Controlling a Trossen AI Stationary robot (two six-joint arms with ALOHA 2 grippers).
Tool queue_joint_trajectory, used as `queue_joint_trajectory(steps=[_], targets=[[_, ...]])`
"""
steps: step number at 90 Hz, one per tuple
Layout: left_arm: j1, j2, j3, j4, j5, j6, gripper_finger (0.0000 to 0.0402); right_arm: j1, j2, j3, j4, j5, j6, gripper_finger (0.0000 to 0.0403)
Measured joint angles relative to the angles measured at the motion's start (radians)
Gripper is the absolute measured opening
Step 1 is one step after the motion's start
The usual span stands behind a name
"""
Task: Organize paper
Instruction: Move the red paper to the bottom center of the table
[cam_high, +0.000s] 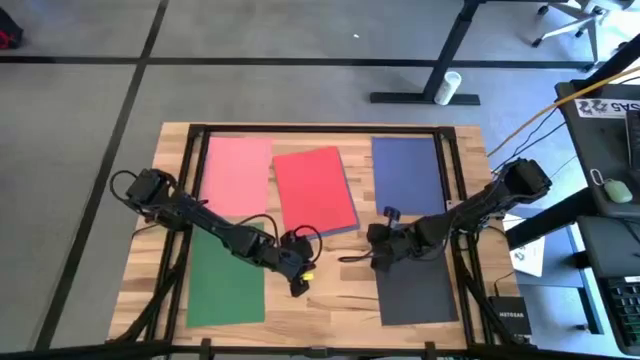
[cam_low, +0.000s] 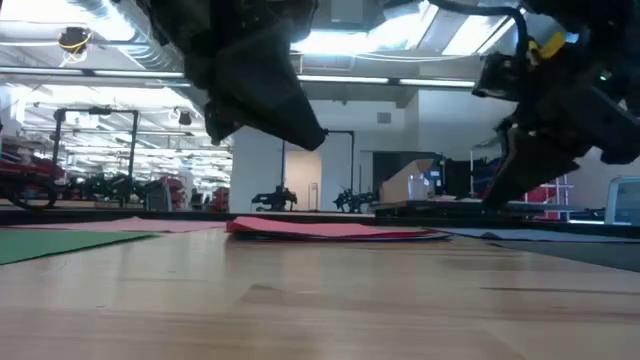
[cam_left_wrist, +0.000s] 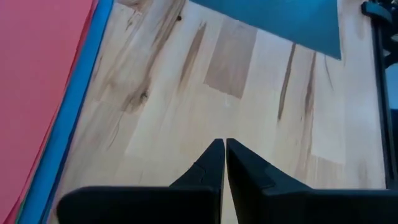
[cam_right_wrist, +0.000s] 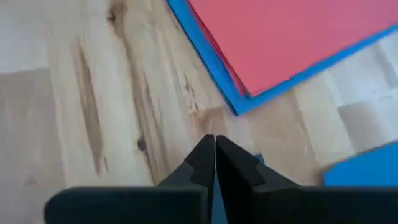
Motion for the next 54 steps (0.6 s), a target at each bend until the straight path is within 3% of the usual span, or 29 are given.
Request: queue_joint_trajectory(steps=[27,54], targets=[[0.001,0.0,0.0,-0.098,-0.066,0.005,0.0,-0.107,0.028,0.001,0.149,-0.032,-0.251,0.0088],[0.002,0.0,0.0,-0.119,-0.139,0.248,0.0,-0.211,0.039,0.001,0.184,-0.147,-0.389,0.0097]])
